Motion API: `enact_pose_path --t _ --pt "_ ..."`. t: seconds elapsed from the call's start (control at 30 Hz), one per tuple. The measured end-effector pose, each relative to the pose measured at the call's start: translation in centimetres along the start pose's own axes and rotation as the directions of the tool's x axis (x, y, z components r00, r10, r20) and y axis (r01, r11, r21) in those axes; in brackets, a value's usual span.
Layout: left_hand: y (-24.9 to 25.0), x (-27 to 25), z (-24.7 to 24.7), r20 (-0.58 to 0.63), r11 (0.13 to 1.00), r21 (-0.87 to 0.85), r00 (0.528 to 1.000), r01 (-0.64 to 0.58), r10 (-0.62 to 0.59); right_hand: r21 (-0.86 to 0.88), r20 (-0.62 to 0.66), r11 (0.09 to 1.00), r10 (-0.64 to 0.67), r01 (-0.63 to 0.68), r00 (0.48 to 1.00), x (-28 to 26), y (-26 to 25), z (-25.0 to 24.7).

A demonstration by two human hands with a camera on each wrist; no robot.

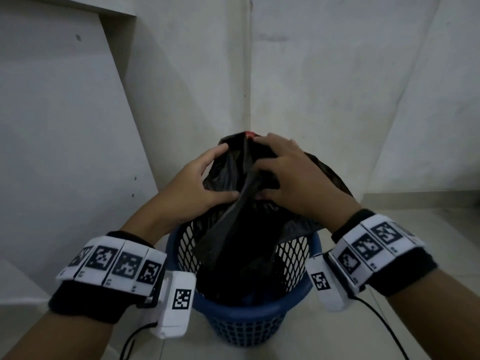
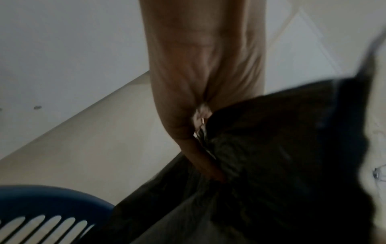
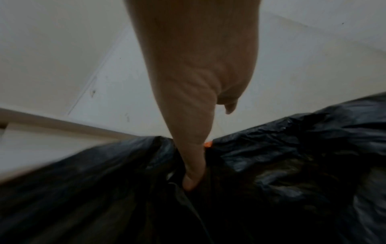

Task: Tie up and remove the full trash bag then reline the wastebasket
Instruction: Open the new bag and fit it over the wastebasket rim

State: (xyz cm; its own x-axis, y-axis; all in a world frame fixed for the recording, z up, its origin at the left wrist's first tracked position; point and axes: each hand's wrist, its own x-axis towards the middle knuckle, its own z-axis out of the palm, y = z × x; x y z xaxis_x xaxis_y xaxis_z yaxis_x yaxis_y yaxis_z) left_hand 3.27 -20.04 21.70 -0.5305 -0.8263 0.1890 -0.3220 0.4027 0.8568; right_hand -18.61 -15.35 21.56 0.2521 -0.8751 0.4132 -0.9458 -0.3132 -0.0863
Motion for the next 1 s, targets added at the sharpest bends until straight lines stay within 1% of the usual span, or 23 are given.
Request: enact_pose_path --t 0.07,0.13,0.2,0.3,0.33,0.4,0.43,0.47,0.5,0.53,0.57,0.6,0.63,0.67,0.7,0.73,0.77,0.8,0.87,0.9,0.93,0.97,1.0 --pt "-0.1 0.0 0.1 -0.047 1.0 -0.021 0.999 0.019 -0.02 -0.058 -0.043 0.998 -0.036 0.033 0.998 -0.2 0.1 0.5" --pt "-0.5 -0.1 -0.4 -0.09 0.998 -0.004 0.994 0.068 -0.068 0.002 -0.063 0.999 -0.052 0.053 0.997 -0.5 0.4 0.5" --pt "-1.0 -0.4 -1.1 -0.123 0.988 0.023 0.981 0.153 -0.149 0.067 -0.041 0.995 -0.064 0.067 0.997 -0.9 0.0 0.5" --pt "-2.1 -0.7 -2.0 -0.145 0.967 -0.016 0.956 0.254 -0.254 0.043 -0.088 0.988 -0.147 0.151 0.985 -1.4 -1.2 0.7" --pt "-2.4 -0.8 -2.2 -0.154 0.962 -0.007 0.95 0.275 -0.272 0.066 -0.07 0.987 -0.141 0.145 0.988 -1.7 -1.6 0.7" --pt "-2.9 -0.9 -2.6 -0.176 0.949 0.03 0.937 0.313 -0.303 0.074 0.044 0.992 -0.104 0.101 0.994 -2.2 -2.0 0.7" --pt "-3.1 -1.0 -2.8 -0.187 0.945 0.055 0.933 0.323 -0.308 0.033 0.071 0.993 -0.111 0.109 0.991 -2.5 -2.1 0.7" --pt "-3.3 -1.1 -3.1 -0.197 0.94 0.089 0.931 0.33 -0.308 -0.031 0.061 0.988 -0.147 0.149 0.987 -2.6 -2.2 0.7" --pt "-3.6 -1.1 -3.4 -0.208 0.931 0.139 0.93 0.336 -0.304 -0.093 0.047 0.976 -0.193 0.196 0.98 -2.9 -2.0 0.7" --pt "-3.8 -1.1 -3.6 -0.212 0.91 0.234 0.932 0.342 -0.295 -0.147 0.047 0.966 -0.207 0.211 0.977 -3.2 -1.9 0.7" --pt "-4.0 -1.3 -3.8 -0.222 0.855 0.381 0.933 0.352 -0.285 -0.165 0.068 0.961 -0.215 0.223 0.974 -3.3 -1.8 0.7" --pt "-3.8 -1.5 -3.9 -0.263 0.764 0.536 0.931 0.36 -0.254 -0.155 0.085 0.962 -0.213 0.224 0.973 -3.5 -1.9 0.4" --pt "-3.4 -1.7 -3.8 -0.308 0.678 0.662 0.941 0.319 -0.142 -0.131 0.092 0.963 -0.225 0.236 0.97 -3.6 -1.6 0.2" --pt "-2.7 -2.0 -3.4 -0.3 0.638 0.743 0.953 0.203 0.047 -0.117 0.096 0.964 -0.228 0.238 0.969 -3.8 -1.3 0.0" --pt "-1.6 -2.3 -2.8 -0.225 0.648 0.762 0.947 0.026 0.227 -0.116 0.096 0.965 -0.226 0.236 0.969 -3.8 -0.9 -0.2" --pt "-0.5 -2.6 -1.9 -0.129 0.679 0.719 0.932 -0.147 0.339 -0.125 0.117 0.969 -0.199 0.213 0.973 -3.9 -0.7 -0.4" --pt "0.3 -2.9 -0.9 -0.005 0.71 0.643 0.925 -0.287 0.379 -0.123 0.136 0.975 -0.169 0.186 0.976 -3.9 -0.5 -0.7" --pt "1.0 -3.4 0.3 0.113 0.74 0.57 0.926 -0.357 0.36 -0.108 0.157 0.982 -0.136 0.153 0.978 -3.9 -0.6 -0.9" --pt "1.6 -4.4 2.5 0.293 0.843 0.44 0.937 -0.309 0.19 -0.086 0.161 0.99 -0.101 0.116 0.982 -4.2 -0.5 -1.2" --pt "1.1 -4.7 3.3 0.367 0.868 0.404 0.92 -0.289 0.135 -0.099 0.151 0.987 -0.109 0.125 0.983 -4.6 -0.4 -1.2" --pt "0.6 -5.0 3.6 0.414 0.851 0.418 0.901 -0.317 0.132 -0.114 0.137 0.983 -0.126 0.142 0.982 -5.0 -0.5 -1.3" --pt "0.3 -5.3 3.5 0.437 0.81 0.457 0.886 -0.367 0.155 -0.13 0.129 0.979 -0.143 0.159 0.981 -5.6 -0.7 -1.4" --pt "-0.2 -5.6 3.1 0.435 0.783 0.492 0.887 -0.38 0.157 -0.144 0.125 0.974 -0.159 0.176 0.979 -6.3 -1.1 -1.4"
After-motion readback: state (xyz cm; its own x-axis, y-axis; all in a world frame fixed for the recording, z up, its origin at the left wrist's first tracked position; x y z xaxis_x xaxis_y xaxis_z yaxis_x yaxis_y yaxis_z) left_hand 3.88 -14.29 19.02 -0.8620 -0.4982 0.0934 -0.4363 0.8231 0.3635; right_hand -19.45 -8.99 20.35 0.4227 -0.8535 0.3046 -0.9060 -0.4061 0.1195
